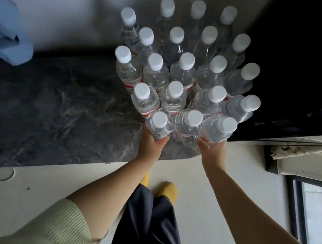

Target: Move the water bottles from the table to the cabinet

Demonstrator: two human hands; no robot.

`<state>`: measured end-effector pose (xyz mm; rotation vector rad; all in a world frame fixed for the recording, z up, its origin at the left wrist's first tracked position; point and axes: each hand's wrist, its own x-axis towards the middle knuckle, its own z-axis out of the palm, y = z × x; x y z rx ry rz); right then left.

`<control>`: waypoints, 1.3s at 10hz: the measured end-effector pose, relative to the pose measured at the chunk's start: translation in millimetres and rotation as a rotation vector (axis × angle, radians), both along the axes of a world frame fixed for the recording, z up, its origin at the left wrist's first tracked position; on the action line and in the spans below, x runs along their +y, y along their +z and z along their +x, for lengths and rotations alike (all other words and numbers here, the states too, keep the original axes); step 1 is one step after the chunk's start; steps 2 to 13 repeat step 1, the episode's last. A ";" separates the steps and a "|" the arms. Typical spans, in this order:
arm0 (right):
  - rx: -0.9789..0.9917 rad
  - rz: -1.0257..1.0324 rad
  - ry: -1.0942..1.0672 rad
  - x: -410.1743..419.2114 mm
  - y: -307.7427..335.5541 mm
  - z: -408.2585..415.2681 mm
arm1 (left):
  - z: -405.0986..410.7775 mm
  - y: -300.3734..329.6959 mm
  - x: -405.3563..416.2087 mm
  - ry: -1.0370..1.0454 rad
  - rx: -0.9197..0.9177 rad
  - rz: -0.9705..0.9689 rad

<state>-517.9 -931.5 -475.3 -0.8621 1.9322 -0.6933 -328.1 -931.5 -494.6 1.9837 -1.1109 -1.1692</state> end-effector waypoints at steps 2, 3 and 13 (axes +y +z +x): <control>-0.017 0.023 0.049 3.2 3.3 -1.1 | 3.6 8.2 3.9 -0.023 0.063 0.064; -0.017 0.023 0.049 3.2 3.3 -1.1 | 3.6 8.2 3.9 -0.023 0.063 0.064; -0.017 0.023 0.049 3.2 3.3 -1.1 | 3.6 8.2 3.9 -0.023 0.063 0.064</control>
